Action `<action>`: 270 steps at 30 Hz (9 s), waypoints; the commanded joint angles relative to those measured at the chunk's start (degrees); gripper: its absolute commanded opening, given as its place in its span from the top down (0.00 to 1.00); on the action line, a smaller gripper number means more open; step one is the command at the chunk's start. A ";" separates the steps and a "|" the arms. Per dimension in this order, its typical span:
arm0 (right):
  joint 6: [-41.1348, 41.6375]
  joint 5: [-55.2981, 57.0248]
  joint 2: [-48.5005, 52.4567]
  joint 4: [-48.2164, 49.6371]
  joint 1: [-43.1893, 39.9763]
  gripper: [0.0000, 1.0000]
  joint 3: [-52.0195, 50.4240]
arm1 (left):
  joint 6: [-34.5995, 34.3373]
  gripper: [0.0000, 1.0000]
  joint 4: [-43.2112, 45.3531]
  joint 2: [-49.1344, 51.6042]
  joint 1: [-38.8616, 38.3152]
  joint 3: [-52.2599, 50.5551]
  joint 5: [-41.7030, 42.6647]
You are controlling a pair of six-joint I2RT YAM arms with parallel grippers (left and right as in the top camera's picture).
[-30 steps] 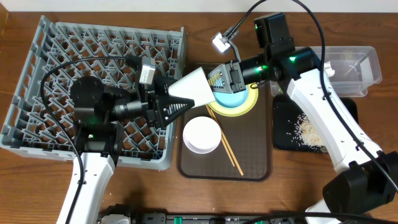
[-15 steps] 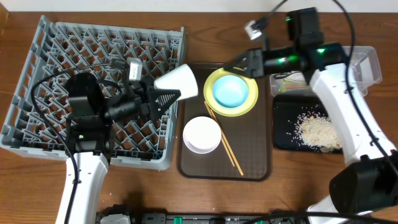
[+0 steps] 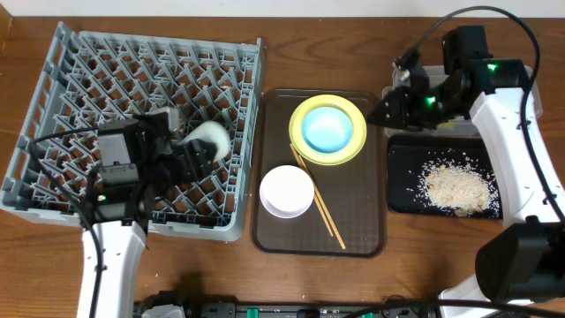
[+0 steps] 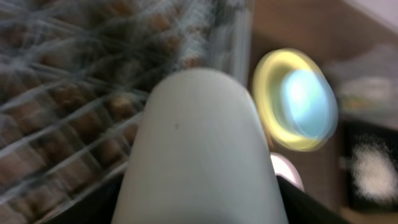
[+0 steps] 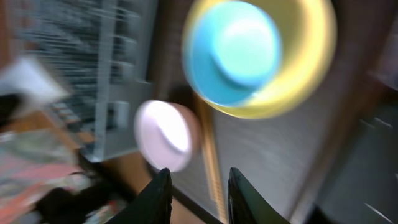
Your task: Sort waste into correct bins and load items into the dishwasher
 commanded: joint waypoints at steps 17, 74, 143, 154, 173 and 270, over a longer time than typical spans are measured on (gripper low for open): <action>-4.52 12.90 -5.64 -1.33 -1.99 0.70 1.27 | 1.16 0.56 -12.61 8.74 0.37 5.99 -25.75; 7.10 27.82 -5.66 -2.38 -5.53 0.28 1.27 | 0.92 0.18 2.73 35.63 -49.72 11.98 -15.91; 7.08 27.85 -5.66 -3.32 -5.53 0.27 1.22 | 0.74 0.92 21.29 35.32 16.52 12.59 55.84; 7.04 27.85 -5.66 -3.69 -5.53 0.27 1.22 | 1.14 0.24 17.57 37.31 23.69 12.37 46.16; 7.06 27.85 -5.66 -3.69 -5.53 0.27 1.22 | 1.16 0.12 10.62 24.55 25.38 12.37 24.44; 17.38 40.28 -5.66 -6.99 -11.52 0.08 1.20 | 0.26 0.92 12.81 44.96 -0.81 35.34 47.56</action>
